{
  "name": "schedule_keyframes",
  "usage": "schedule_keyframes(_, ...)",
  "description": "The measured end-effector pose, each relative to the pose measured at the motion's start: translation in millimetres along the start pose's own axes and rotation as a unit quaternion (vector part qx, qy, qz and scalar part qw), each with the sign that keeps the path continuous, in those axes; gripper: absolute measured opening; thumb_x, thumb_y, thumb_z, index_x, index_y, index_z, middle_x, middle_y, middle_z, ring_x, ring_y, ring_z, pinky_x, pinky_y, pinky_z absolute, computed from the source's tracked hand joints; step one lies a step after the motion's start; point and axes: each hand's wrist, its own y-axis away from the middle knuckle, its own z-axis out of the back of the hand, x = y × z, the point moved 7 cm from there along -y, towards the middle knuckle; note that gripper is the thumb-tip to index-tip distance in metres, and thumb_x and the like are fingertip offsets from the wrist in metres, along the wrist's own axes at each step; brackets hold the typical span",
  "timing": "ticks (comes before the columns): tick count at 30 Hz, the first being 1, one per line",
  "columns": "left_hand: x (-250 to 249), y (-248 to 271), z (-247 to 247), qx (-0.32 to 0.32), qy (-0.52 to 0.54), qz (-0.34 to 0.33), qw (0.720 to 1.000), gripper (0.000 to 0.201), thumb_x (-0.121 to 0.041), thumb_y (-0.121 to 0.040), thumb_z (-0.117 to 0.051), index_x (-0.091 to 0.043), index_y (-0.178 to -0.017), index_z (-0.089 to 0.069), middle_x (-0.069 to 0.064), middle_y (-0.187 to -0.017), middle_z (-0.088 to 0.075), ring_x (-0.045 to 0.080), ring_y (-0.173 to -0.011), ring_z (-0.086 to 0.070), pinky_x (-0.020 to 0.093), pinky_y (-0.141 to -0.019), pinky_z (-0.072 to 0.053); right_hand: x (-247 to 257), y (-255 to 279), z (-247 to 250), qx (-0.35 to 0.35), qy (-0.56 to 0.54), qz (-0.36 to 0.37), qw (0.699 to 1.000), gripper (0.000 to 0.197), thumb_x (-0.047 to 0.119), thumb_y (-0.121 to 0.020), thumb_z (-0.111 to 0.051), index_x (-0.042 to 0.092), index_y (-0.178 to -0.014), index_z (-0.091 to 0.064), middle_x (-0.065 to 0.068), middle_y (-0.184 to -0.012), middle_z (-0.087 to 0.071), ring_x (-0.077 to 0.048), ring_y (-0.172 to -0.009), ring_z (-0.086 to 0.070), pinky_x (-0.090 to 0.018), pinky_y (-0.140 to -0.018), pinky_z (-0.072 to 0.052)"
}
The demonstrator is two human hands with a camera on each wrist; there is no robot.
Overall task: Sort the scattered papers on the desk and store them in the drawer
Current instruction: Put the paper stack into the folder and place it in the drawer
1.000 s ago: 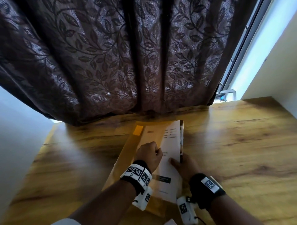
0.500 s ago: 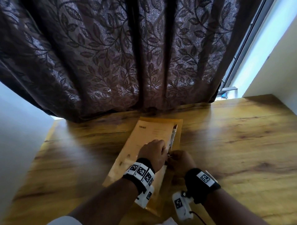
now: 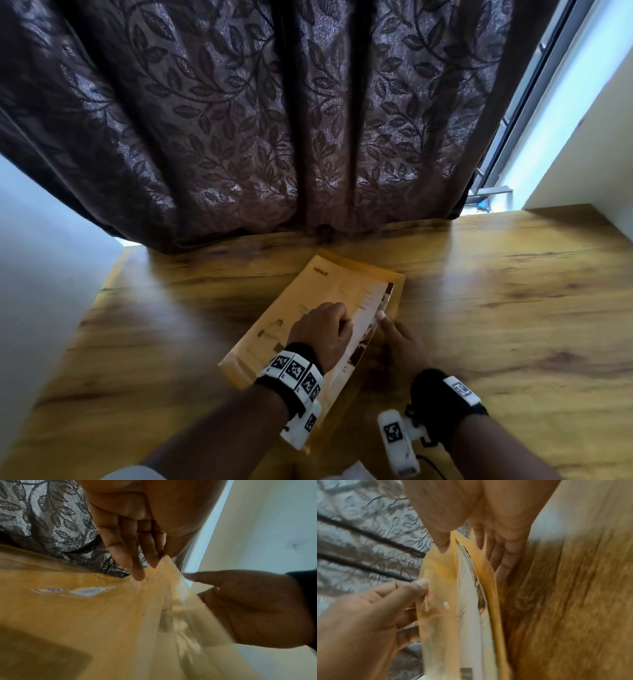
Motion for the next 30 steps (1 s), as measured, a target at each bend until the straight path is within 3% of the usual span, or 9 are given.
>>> schedule_keyframes(3,3.0,7.9,-22.5,0.052,0.012,0.006,0.999,0.020,-0.047,-0.095,-0.046,-0.028,-0.095,-0.050,-0.007,-0.098,-0.056,0.015,-0.085,-0.055,0.033,-0.070,-0.048,-1.1,14.9,-17.4,0.087,-0.062,-0.060,0.993,0.052,0.054,-0.082,-0.074,0.007,-0.105,-0.073,-0.020,-0.098,-0.075,-0.039,-0.091,-0.073,-0.056,-0.086,-0.057)
schedule_keyframes(6,17.0,24.4,-51.3,0.122,0.061,0.031,0.990,0.030,-0.043,-0.095,-0.050,-0.020,-0.111,-0.060,0.001,-0.113,-0.059,0.020,-0.103,-0.056,0.037,-0.088,-0.049,-12.7,11.9,-23.1,0.056,-0.035,-0.052,0.996,0.032,0.027,-0.089,-0.073,0.001,-0.107,-0.071,-0.019,-0.088,-0.075,-0.036,-0.079,-0.073,-0.048,-0.076,-0.060)
schedule_keyframes(11,70.3,80.8,-41.6,-0.002,0.204,0.188,0.961,0.017,-0.032,-0.092,-0.058,-0.023,-0.105,-0.066,-0.003,-0.110,-0.064,0.013,-0.101,-0.061,0.032,-0.089,-0.051,-24.0,2.1,-24.0,0.016,0.034,-0.046,0.998,0.020,0.012,-0.093,-0.066,-0.004,-0.105,-0.069,-0.020,-0.083,-0.075,-0.035,-0.073,-0.073,-0.043,-0.066,-0.062)
schedule_keyframes(16,163.9,190.3,-21.1,-0.143,0.254,0.372,0.881,0.014,-0.036,-0.087,-0.062,-0.030,-0.099,-0.064,-0.011,-0.102,-0.065,0.011,-0.093,-0.059,0.025,-0.081,-0.045,-26.1,-0.2,-25.8,0.023,0.061,-0.007,0.998,0.025,0.013,-0.095,-0.065,-0.005,-0.113,-0.064,-0.024,-0.103,-0.071,-0.037,-0.082,-0.072,-0.036,-0.061,-0.061)
schedule_keyframes(20,220.1,289.1,-18.0,-0.306,0.363,0.475,0.741,0.012,-0.030,-0.091,-0.060,-0.026,-0.088,-0.070,0.002,-0.081,-0.072,0.028,-0.079,-0.067,0.041,-0.072,-0.055,-17.5,8.6,-31.7,0.043,0.050,0.002,0.998,0.006,0.013,-0.098,-0.060,0.012,-0.102,-0.063,-0.014,-0.092,-0.076,-0.027,-0.080,-0.076,-0.047,-0.084,-0.057)
schedule_keyframes(22,235.4,331.8,-21.5,-0.404,0.416,0.512,0.634,0.018,-0.013,-0.096,-0.054,-0.017,-0.089,-0.071,0.008,-0.066,-0.062,0.027,-0.060,-0.056,0.035,-0.057,-0.047,-15.6,12.4,-36.2,0.043,0.061,0.004,0.997,0.008,0.015,-0.098,-0.059,0.014,-0.106,-0.062,-0.011,-0.094,-0.075,-0.025,-0.078,-0.076,-0.047,-0.086,-0.055)
schedule_keyframes(25,262.7,375.5,-51.9,-0.462,0.472,0.592,0.461,0.024,-0.015,-0.099,-0.047,0.001,-0.111,-0.060,0.009,-0.066,-0.047,0.022,-0.053,-0.041,0.030,-0.049,-0.036,-14.5,18.6,-34.6,0.016,0.069,-0.002,0.998,0.021,0.015,-0.100,-0.055,0.008,-0.120,-0.057,-0.017,-0.111,-0.069,-0.030,-0.084,-0.075,-0.048,-0.086,-0.055)
schedule_keyframes(28,272.1,374.7,-98.7,-0.401,0.617,0.607,0.301,0.039,-0.038,-0.098,-0.049,-0.007,-0.122,-0.056,0.012,-0.093,-0.058,0.028,-0.078,-0.056,0.040,-0.069,-0.048,-15.1,33.0,-45.8,0.007,0.078,-0.002,0.997,0.021,0.014,-0.106,-0.037,0.006,-0.113,-0.054,-0.022,-0.112,-0.066,-0.026,-0.073,-0.076,-0.041,-0.064,-0.062)
schedule_keyframes(30,269.0,355.2,-112.2,-0.358,0.676,0.577,0.286,0.056,-0.058,-0.096,-0.041,-0.019,-0.136,-0.050,0.013,-0.123,-0.058,0.031,-0.097,-0.059,0.047,-0.087,-0.048,-12.3,47.8,-55.8,0.028,0.100,0.021,0.994,0.052,0.050,-0.086,-0.068,0.007,-0.110,-0.056,-0.016,-0.100,-0.074,-0.022,-0.075,-0.076,-0.034,-0.059,-0.062)
